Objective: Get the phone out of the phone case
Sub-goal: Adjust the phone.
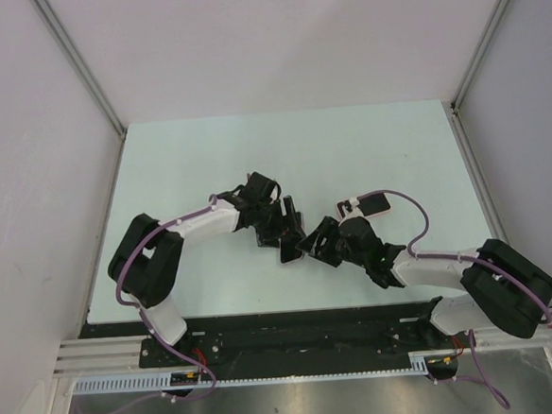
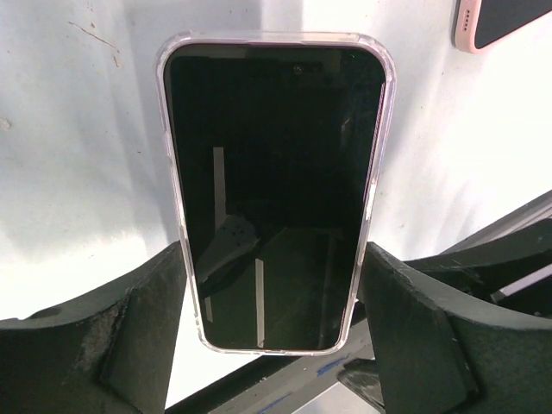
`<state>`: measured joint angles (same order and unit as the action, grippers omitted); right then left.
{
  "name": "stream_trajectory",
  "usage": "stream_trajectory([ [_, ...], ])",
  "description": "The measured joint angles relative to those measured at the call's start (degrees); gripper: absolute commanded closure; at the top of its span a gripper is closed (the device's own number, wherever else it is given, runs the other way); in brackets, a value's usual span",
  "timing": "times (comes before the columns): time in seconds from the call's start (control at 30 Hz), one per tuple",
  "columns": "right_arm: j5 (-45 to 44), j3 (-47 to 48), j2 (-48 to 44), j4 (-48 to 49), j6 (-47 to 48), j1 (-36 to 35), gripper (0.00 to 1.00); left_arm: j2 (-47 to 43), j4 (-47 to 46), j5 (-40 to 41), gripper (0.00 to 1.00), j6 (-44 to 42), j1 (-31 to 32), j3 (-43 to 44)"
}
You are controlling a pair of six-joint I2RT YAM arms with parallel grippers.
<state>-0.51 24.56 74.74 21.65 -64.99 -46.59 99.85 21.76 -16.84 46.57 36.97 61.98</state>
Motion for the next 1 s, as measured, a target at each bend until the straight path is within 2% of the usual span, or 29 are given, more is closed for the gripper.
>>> stream_trajectory([
  [0.47, 0.20, 1.53, 8.33, 7.17, -0.37, -0.33, 0.68, -0.24, -0.50, -1.46, 0.32, 0.02, 0.00, -0.55],
  [0.57, 1.09, 2.49, 11.08, 9.16, -0.55, -0.28, 0.85, -0.44, -1.11, -1.42, 0.31, 0.09, -0.02, -1.01],
  [0.6, 1.33, 2.58, 11.85, 9.64, -0.61, -0.28, 1.00, -0.55, -1.14, -1.42, 0.30, 0.11, -0.09, -1.11],
  [0.63, 1.75, 2.60, 12.68, 10.40, -0.92, -0.24, 1.00, -0.66, -1.16, -1.40, 0.29, 0.07, -0.15, -1.22],
  [0.8, 3.65, 2.69, 14.69, 13.00, -2.12, 0.70, 1.00, -0.87, -1.75, -1.27, 0.02, 0.02, -0.72, -1.55],
  [1.0, 6.32, 2.80, 12.92, 12.63, -0.83, 4.72, 1.00, -3.50, -2.19, -4.87, 0.00, -2.05, -3.82, 0.46],
])
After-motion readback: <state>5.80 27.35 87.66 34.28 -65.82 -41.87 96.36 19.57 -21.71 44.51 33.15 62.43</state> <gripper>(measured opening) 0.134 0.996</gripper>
